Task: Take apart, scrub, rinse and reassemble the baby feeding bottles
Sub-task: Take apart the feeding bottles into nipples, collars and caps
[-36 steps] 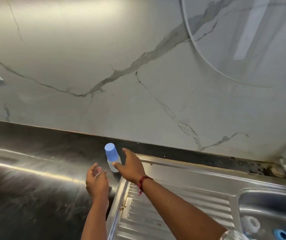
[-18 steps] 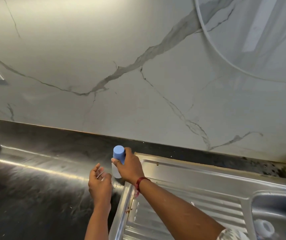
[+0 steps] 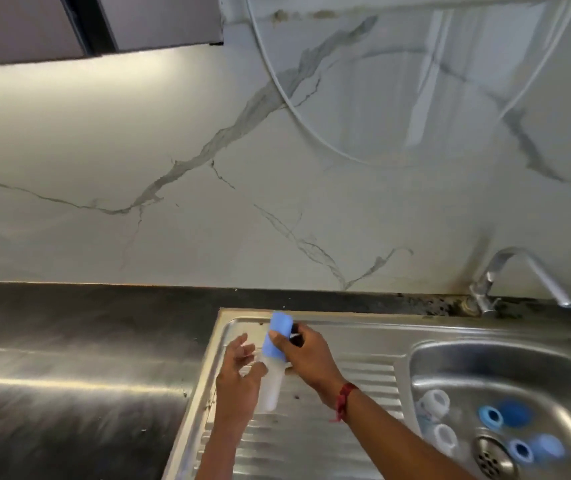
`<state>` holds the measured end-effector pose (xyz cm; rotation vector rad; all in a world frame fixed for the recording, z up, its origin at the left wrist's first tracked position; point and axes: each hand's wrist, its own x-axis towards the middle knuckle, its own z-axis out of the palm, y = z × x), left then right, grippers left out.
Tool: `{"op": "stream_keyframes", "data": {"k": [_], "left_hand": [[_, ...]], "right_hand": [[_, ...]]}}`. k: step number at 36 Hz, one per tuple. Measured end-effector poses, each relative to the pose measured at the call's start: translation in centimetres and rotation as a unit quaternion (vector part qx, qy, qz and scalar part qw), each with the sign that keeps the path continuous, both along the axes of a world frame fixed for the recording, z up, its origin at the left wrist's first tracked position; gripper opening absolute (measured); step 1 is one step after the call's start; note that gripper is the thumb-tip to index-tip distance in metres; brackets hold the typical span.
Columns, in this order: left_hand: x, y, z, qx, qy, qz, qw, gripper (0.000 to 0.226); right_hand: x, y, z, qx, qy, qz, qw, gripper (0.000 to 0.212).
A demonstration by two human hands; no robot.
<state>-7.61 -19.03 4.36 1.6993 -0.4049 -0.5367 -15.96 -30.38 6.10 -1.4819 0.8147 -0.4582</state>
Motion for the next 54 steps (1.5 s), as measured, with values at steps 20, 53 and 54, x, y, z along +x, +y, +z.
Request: {"op": "stream_keyframes", "data": {"k": [20, 53, 54], "left_hand": [[-25.2, -6.9, -0.4, 0.11, -0.112, -0.159, 0.975, 0.009], [-38.8, -14.1, -4.2, 0.208, -0.092, -0.136, 0.964, 0.038], [-38.8, -14.4, -4.4, 0.213, -0.093, -0.138, 0.963, 0.041]], "right_hand": [[-24.7, -4.0, -1.9, 0.085, 0.037, -0.105, 0.99, 0.029], [-36.8, -10.5, -8.2, 0.28, -0.05, -0.158, 0.945, 0.04], [-36.9, -10.7, -8.2, 0.276, -0.042, -0.164, 0.946, 0.041]]}}
